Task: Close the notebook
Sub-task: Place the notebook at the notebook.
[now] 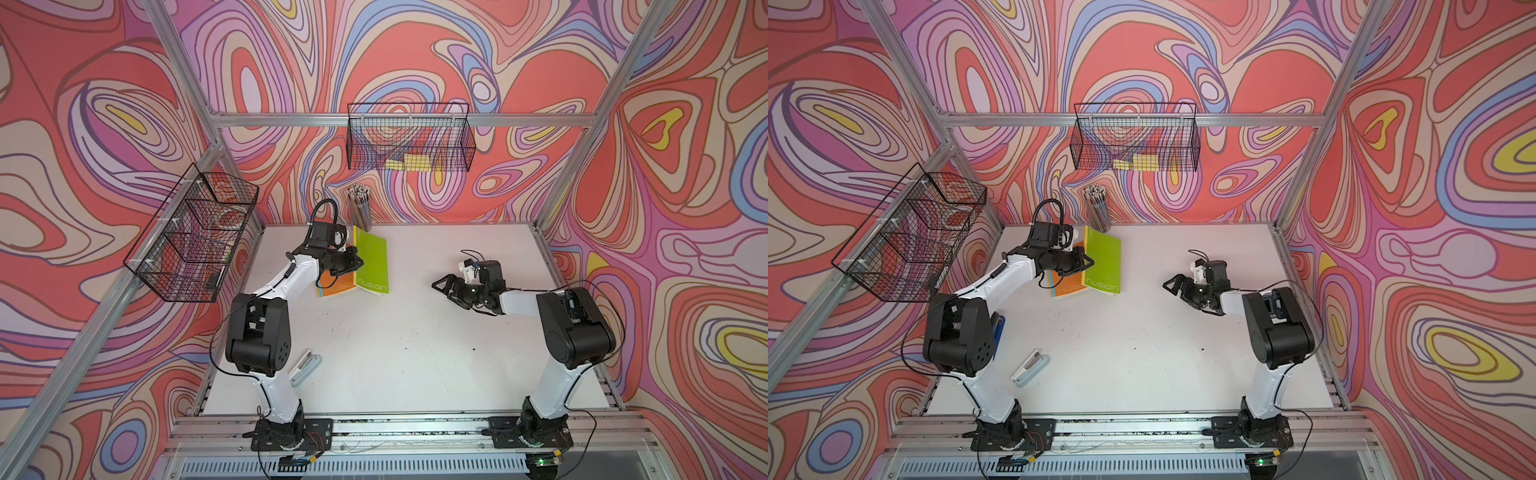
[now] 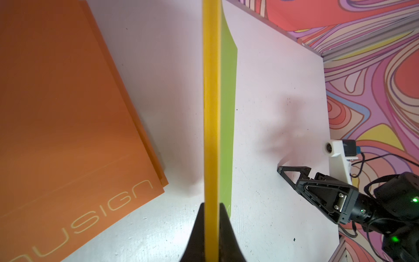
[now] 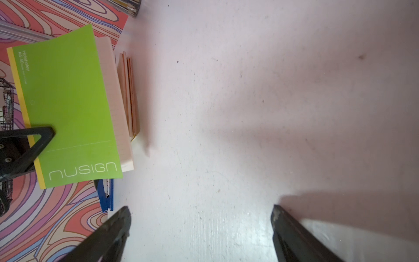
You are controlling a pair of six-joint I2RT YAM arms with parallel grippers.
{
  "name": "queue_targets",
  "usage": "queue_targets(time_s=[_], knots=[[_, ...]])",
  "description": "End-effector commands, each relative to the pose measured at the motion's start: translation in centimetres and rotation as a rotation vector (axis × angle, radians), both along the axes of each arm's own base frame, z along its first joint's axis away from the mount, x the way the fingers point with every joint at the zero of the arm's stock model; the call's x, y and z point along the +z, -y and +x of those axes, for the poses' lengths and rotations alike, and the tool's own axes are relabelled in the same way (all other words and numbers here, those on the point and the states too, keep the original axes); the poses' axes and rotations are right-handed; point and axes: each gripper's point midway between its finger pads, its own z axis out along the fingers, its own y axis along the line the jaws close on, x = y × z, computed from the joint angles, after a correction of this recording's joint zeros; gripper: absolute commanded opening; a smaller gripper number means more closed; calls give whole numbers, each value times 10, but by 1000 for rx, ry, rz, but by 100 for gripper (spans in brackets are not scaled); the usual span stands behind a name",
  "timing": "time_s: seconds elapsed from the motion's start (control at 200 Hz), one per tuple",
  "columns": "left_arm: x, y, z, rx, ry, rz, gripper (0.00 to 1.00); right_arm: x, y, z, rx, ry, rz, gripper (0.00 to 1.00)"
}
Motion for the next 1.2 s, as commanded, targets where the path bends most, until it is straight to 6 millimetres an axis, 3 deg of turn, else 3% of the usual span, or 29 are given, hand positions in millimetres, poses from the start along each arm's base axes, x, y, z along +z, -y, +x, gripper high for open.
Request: queue_targets(time_s=[0.0,0.331,0.606,0.946,1.192], knots=[[35,-13,2,9,60,-44,0,-33,7,-20,-11,-119,-49,98],[59,-58,6,118,112,-143,0,-31,7,-19,-13,-115,-46,98],[65,-85,14,245,138,-201,0,-38,6,-21,-16,-128,-32,99],[49,-97,36,328,110,-367,0,-42,7,-25,-16,-137,-37,98],[12,-97,33,346,-6,-361,0,-42,6,-24,-16,-133,-32,98]])
